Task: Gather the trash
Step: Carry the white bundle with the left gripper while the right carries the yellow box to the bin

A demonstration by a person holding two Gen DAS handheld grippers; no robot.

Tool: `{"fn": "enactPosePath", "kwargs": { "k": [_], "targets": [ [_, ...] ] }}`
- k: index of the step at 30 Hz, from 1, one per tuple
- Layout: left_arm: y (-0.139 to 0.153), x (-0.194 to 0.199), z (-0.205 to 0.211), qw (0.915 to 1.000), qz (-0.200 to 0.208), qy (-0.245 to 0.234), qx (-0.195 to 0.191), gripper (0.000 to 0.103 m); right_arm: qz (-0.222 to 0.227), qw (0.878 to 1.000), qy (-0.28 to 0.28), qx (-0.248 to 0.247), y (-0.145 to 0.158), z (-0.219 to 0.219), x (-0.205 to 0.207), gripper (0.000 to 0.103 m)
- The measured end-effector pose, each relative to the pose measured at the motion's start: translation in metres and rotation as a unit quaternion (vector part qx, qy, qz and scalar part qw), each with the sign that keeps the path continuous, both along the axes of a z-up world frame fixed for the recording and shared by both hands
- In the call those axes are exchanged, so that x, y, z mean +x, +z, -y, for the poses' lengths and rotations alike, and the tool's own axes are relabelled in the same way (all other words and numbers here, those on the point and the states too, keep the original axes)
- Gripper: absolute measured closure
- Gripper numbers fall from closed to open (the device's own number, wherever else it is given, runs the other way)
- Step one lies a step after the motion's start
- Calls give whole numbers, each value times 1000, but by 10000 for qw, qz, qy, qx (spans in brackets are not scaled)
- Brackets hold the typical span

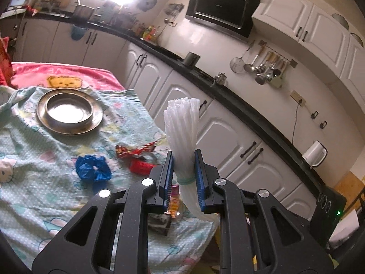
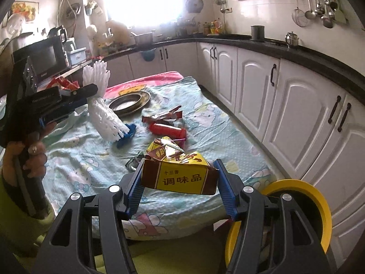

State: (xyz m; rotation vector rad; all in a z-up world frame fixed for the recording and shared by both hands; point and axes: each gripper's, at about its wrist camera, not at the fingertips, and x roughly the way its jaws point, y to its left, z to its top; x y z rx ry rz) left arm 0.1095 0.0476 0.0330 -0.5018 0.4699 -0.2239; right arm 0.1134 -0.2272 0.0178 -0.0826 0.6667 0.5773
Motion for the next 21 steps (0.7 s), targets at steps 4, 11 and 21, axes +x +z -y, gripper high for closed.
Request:
{"fn": "enactPosePath", "kwargs": {
  "k": [4,11,21],
  "targets": [
    [4,-1,12,9999,69,-99,96,91,35,9999,-123,109,6,13,-1,47],
    [9,-2,30,9992,117,-316,215,91,103,9991,-332,244,13,32,-4,47],
    [13,-2,61,9970,144,-638,424,90,148,9970,-672,355,17,63,-10,47]
  ]
}}
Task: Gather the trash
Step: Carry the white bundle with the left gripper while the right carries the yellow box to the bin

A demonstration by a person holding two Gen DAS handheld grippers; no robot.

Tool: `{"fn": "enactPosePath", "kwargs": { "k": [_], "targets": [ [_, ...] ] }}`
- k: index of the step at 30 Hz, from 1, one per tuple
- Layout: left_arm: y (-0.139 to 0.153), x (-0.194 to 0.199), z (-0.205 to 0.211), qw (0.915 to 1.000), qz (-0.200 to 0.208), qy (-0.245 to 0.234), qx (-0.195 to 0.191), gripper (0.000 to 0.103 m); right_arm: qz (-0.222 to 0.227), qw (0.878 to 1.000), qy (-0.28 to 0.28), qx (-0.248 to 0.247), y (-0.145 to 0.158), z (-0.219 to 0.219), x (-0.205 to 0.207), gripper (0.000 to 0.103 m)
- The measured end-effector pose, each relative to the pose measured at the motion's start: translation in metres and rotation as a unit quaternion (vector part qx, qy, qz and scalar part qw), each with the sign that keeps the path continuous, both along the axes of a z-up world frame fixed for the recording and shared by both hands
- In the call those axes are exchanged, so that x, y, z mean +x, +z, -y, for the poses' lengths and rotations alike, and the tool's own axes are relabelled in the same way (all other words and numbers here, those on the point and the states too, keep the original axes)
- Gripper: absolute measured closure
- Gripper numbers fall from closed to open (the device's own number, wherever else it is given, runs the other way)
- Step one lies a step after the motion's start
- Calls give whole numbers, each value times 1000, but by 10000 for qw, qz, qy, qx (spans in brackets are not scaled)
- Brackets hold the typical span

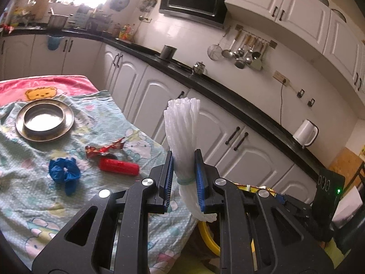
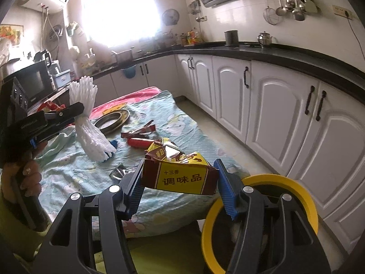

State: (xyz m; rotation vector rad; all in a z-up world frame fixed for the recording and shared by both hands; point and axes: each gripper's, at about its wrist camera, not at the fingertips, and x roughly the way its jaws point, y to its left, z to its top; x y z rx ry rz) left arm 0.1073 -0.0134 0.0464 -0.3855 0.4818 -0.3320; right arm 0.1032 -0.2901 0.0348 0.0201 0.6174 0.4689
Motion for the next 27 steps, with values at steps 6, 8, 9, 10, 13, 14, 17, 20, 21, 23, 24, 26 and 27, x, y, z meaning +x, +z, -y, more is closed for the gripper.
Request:
{"fn": "enactPosePath", "kwargs": {
  "k": [6,8,9,10,13,14,17,20,21,23,24,26,27],
  "targets": [
    [-3,4,25,9995,-35,-261,158,90,-37,9998,-207,40,-3,19,-3,47],
    [-4,5,33,9992,-41,-342,212,90,-66,9996,-278,70,-5,26,-3,47],
    [-5,6,39,9989,-43,-398,256,90,-75,9995,-310,81,-6,29,-3,47],
    [-6,6,44,9986,-44,-445,289,91,-82,9993,-344,85,-7,32,-4,47],
    [-8,7,58,9975,-45,-586,385,90,-103,9989,-442,111,-9,41,-4,47],
    [-9,7,62,9972,-45,-618,410,90,-109,9988,-472,118,-10,44,-5,47],
    [-11,7,75,9958,-54,-766,501,90,-125,9982,-565,142,-12,53,-6,47],
    [-14,7,88,9941,-45,-913,592,90,-148,9975,-677,153,-15,63,-7,47],
    [-15,7,91,9935,-48,-956,613,90,-158,9972,-714,154,-16,66,-8,47],
    [-18,8,100,9922,-74,-1059,652,90,-189,9965,-803,146,-19,73,-10,47],
    [-18,8,103,9917,-80,-1092,669,90,-203,9961,-853,138,-20,77,-11,47],
    [-21,9,113,9901,-98,-1196,723,90,-228,9951,-953,106,-24,85,-13,47],
    [-22,10,117,9895,-110,-1237,740,90,-237,9946,-1007,80,-25,89,-14,47]
  ]
}}
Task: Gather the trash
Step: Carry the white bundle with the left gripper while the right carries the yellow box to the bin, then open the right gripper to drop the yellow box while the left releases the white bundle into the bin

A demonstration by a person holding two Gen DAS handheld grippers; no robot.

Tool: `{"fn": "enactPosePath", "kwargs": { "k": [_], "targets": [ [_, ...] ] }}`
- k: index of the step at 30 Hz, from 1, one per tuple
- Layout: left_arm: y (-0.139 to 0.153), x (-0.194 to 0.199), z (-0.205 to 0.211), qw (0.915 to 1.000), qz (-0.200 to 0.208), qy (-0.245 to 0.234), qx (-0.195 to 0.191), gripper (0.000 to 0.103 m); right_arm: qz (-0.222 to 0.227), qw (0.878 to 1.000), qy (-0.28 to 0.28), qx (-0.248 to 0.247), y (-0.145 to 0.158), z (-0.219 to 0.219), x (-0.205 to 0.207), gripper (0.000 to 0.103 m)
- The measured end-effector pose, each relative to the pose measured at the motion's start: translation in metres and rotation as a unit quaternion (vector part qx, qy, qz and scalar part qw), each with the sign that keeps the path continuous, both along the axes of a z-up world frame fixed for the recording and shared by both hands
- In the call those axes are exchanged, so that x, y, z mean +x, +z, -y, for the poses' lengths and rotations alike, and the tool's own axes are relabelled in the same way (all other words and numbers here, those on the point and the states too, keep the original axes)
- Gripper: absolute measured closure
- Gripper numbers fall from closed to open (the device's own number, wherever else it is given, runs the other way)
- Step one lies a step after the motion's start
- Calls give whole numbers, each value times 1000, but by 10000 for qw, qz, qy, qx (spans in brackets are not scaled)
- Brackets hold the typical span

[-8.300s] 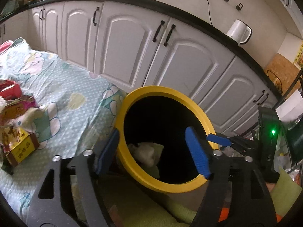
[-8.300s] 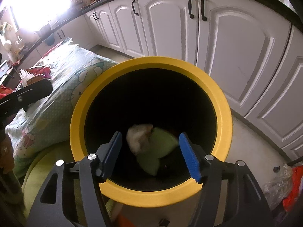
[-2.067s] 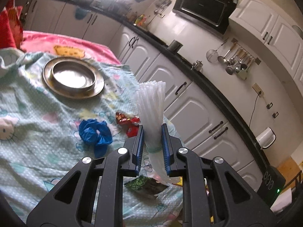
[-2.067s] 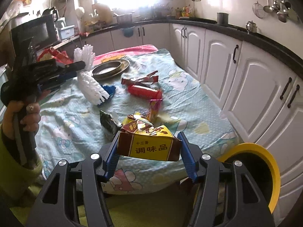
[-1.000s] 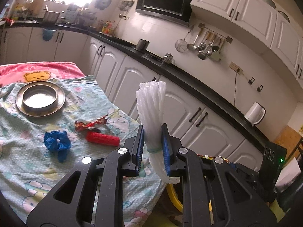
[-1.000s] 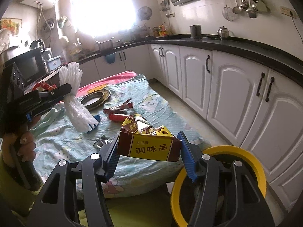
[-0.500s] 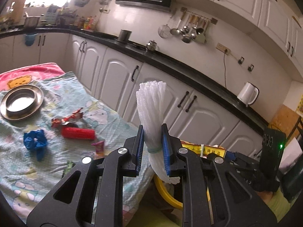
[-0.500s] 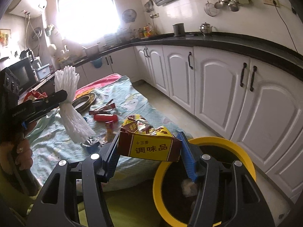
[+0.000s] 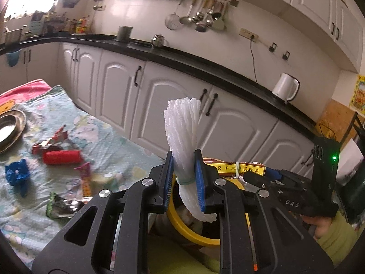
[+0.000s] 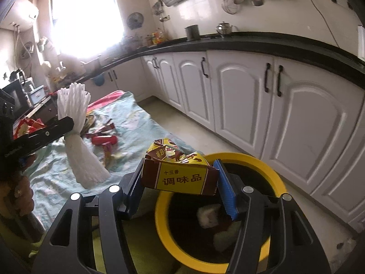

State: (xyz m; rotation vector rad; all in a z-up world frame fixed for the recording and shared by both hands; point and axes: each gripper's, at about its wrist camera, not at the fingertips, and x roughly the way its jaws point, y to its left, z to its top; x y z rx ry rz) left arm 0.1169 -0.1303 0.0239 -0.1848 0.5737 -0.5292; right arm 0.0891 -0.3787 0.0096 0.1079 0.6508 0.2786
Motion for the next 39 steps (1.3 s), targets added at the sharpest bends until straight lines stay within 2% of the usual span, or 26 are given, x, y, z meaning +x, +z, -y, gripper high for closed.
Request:
{"fn": "enactPosePath", "kwargs": {
  "k": [15,29,39],
  "targets": [
    [-34,1,65,9967,-195,-632,472,90,-268,9977,-620,74,-30,52,-13,47],
    [-62,1,94,9921,-443,-902,752,90,-459,9945,-938,67,-49,77,-14,47],
    [-81,3,108,9885,-650,-1016,917,90,-589,9935,-978,-17,-60,79,-11,47]
  ]
}}
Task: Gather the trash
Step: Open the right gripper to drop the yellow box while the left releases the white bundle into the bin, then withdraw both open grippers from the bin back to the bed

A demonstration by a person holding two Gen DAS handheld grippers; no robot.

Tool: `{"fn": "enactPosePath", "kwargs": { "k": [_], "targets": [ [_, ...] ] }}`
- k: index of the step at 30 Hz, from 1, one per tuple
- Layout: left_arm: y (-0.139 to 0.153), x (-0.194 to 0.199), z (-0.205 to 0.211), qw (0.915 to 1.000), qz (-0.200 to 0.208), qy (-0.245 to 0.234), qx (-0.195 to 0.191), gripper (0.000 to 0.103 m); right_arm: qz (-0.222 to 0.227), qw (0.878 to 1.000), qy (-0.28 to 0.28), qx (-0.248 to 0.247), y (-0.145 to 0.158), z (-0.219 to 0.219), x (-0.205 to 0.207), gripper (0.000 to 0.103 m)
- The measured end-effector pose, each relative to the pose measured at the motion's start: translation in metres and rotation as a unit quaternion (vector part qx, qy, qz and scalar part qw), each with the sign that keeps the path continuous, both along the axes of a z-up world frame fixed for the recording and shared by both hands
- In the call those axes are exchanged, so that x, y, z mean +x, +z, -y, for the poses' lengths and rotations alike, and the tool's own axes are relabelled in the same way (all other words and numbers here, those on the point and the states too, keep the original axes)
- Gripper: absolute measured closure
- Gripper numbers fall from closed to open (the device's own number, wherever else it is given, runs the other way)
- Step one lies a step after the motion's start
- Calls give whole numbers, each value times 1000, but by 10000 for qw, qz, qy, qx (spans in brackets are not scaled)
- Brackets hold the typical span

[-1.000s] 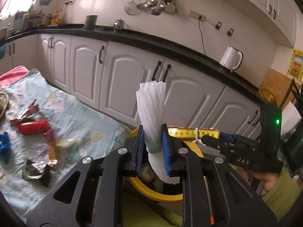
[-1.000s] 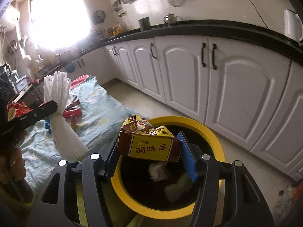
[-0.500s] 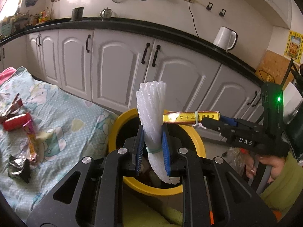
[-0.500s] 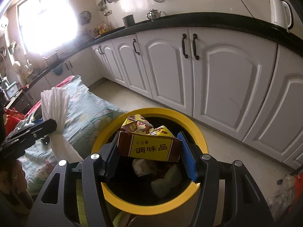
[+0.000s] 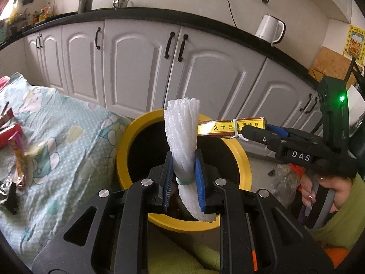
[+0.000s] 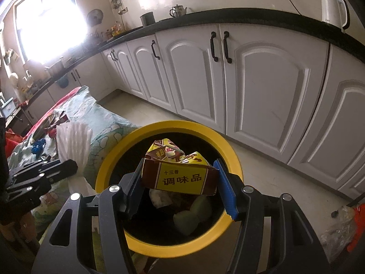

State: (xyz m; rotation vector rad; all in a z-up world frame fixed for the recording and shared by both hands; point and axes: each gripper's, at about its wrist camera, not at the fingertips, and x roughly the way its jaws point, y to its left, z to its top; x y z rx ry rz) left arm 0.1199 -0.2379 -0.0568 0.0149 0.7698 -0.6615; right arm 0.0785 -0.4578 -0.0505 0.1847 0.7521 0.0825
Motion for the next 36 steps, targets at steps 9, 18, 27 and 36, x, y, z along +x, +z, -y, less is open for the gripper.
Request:
{"fn": "enactPosePath", "kwargs": {
  "k": [9,18,27,36],
  "targets": [
    [-10,3,4,9999,-91,-18,47,90,-97,9999,-20,122,-8,1,5,47],
    [-12,8,7,9999,-121,-9,26,87,-157,9997,-4,196,-12,0,8,45],
    [-9,12,-7,9994,-152,229,-206,37,-65,9992,-255,309,-10,10,5,38],
    [0,13,-28,9975,-122,578,-399,13,7,9995,-215,228,-3,5,3,36]
  ]
}}
